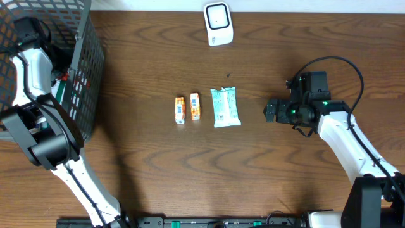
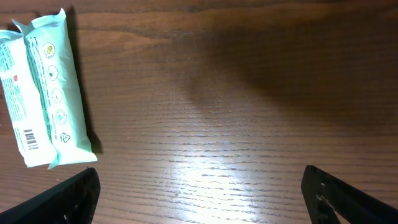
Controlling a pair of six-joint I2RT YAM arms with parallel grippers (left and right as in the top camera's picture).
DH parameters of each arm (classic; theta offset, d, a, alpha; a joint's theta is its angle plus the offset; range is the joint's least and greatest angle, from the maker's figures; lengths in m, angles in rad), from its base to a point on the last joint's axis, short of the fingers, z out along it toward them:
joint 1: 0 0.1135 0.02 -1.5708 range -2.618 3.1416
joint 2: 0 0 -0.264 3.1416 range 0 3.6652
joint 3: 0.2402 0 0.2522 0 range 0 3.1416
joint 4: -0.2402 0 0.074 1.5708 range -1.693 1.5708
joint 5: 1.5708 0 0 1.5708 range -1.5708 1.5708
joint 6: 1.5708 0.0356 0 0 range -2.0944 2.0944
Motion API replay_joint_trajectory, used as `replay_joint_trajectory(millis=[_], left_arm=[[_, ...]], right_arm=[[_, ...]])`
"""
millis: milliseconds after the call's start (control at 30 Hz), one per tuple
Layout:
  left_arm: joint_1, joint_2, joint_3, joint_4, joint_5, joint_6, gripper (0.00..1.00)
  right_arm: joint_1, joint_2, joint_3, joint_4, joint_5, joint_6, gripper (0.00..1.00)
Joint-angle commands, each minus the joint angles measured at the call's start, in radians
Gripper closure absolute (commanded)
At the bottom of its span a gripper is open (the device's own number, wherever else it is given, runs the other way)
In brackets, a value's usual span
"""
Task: Scan the item barcode
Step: 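Grasp the red stick pack in the basket with the left gripper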
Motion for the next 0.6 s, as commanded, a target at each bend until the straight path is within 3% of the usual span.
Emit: replay_joint_trajectory(millis=[0,167,300,433,567], left_arm=[[-0.002,0.010,-0.029,0.011,-0.002,-0.011,0.34],[-0.002,0.011,-0.074,0.031,-0.002,-0.016,0.37],[-0.002,0.019,-0.087,0.032,-0.002,-0.016,0.58],[-0.002,0.025,-0.089,0.026,-0.002,-0.016,0.67],[0.000,0.007,-0.077,0.027,-0.002,-0.016,0.89]], right_arm=[[-0.005,-0.008,0.016,-0.001,0.002,-0.014,0.01],[-0.005,-0.008,0.016,-0.001,0.002,-0.014,0.01],[-0.005,-0.008,0.016,-0.001,0.002,-0.014,0.01],[-0.005,-0.008,0.016,-0.001,0.002,-0.014,0.01],[-0.003,-0.008,0.016,-0.001,0.002,-0.014,0.01]])
